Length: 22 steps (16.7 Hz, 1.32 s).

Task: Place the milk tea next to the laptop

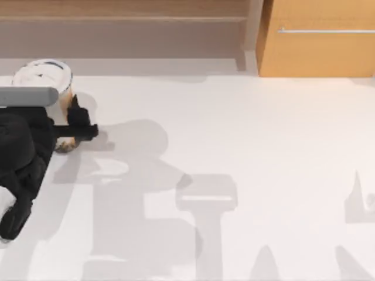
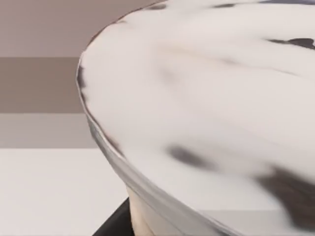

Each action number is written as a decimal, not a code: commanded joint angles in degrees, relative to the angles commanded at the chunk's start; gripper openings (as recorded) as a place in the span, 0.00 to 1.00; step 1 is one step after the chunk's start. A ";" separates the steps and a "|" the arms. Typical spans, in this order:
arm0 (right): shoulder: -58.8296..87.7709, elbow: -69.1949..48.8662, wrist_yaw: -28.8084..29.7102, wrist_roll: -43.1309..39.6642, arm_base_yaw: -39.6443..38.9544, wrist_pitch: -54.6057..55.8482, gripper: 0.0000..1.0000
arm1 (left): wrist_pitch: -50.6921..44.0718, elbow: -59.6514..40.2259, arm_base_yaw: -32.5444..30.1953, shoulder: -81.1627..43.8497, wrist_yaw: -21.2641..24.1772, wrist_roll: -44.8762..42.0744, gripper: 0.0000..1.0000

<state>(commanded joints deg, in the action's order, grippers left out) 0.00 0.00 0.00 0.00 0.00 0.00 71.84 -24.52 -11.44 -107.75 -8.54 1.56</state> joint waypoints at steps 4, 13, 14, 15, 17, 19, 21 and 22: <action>0.00 0.00 0.00 0.00 0.00 0.00 1.00 | -1.04 -0.05 0.00 0.98 -0.01 0.00 0.00; 0.00 0.00 0.00 0.00 0.00 0.00 1.00 | 0.24 -2.19 3.69 9.65 1.51 -0.54 0.00; 0.00 0.00 0.00 0.00 0.00 0.00 1.00 | -0.10 -2.07 4.77 11.48 2.09 -0.69 0.00; 0.00 0.00 0.00 0.00 0.00 0.00 1.00 | -0.59 -1.82 5.95 13.40 2.78 -0.85 0.00; 0.00 0.00 0.00 0.00 0.00 0.00 1.00 | -2.05 -0.94 8.63 17.54 4.53 -1.23 0.00; 0.00 0.00 0.00 0.00 0.00 0.00 1.00 | -4.16 0.45 11.66 22.07 6.77 -1.69 0.00; 0.00 0.00 0.00 0.00 0.00 0.00 1.00 | -6.97 2.40 15.00 26.95 9.56 -2.26 0.00; 0.00 0.00 0.00 0.00 0.00 0.00 1.00 | -8.62 3.57 16.77 29.46 11.14 -2.59 0.00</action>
<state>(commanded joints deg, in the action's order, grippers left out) 0.00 0.00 0.00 0.00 0.00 0.00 63.22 -20.96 5.33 -78.29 2.61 -1.03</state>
